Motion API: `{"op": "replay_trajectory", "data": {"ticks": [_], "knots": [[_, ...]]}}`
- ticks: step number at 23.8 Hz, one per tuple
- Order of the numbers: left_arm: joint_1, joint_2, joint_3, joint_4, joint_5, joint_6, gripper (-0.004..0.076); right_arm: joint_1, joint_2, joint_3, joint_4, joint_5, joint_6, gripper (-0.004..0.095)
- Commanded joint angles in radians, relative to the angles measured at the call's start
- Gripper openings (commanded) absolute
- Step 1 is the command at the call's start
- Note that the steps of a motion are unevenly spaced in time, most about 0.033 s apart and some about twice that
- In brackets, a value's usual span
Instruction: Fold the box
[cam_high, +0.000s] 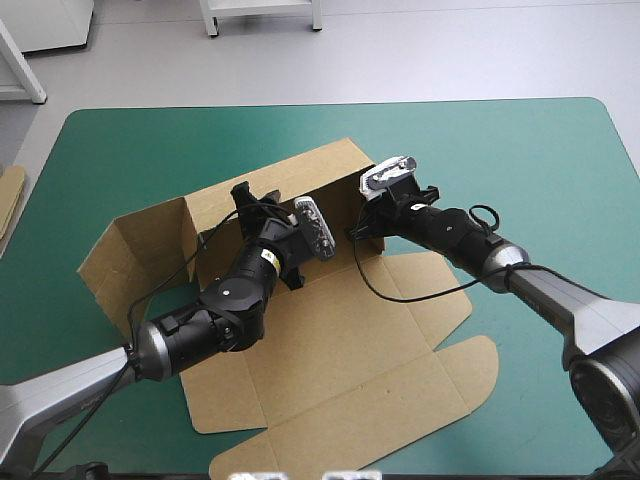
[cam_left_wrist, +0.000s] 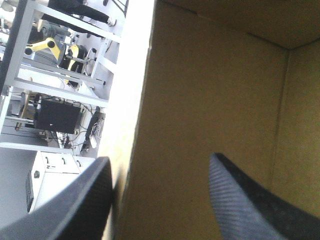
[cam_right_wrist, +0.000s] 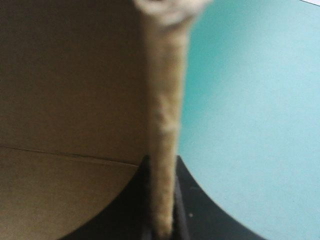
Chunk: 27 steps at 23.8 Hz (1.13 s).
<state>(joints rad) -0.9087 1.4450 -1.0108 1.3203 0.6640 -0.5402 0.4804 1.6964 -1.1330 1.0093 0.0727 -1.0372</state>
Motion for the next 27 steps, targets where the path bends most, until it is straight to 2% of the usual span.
{"op": "replay_trajectory", "data": {"ticks": [1,3,16,17,21,24,25,27], "knots": [[-0.051,-0.071,-0.024,-0.005,0.069,0.022,0.0414,-0.001,-0.048,-0.027,0.0,-0.025,-0.003,0.0],[-0.081,-0.093,-0.024,-0.008,0.113,0.031,0.0414,-0.001,-0.048,-0.027,0.0,-0.025,-0.003,0.0],[-0.211,-0.159,-0.033,-0.157,0.22,0.032,0.0414,-0.001,-0.048,-0.027,0.0,-0.015,-0.003,0.0],[-0.222,-0.166,-0.072,-0.234,0.276,0.034,0.0414,-0.001,-0.048,-0.026,0.0,-0.008,-0.003,0.0],[-0.222,-0.233,-0.326,-0.477,0.33,0.133,0.0412,-0.001,-0.048,-0.026,0.0,0.011,0.004,0.0],[-0.193,-0.241,-0.49,-0.459,0.455,0.177,0.041,-0.001,-0.048,-0.026,-0.004,0.027,0.011,0.0],[-0.141,-0.241,-0.57,-0.411,0.495,0.217,0.0383,-0.001,-0.048,-0.026,-0.004,0.03,0.024,0.0],[-0.03,-0.241,-0.648,-0.385,0.499,0.233,0.0307,-0.003,-0.048,-0.026,-0.009,0.036,0.033,0.0]]}}
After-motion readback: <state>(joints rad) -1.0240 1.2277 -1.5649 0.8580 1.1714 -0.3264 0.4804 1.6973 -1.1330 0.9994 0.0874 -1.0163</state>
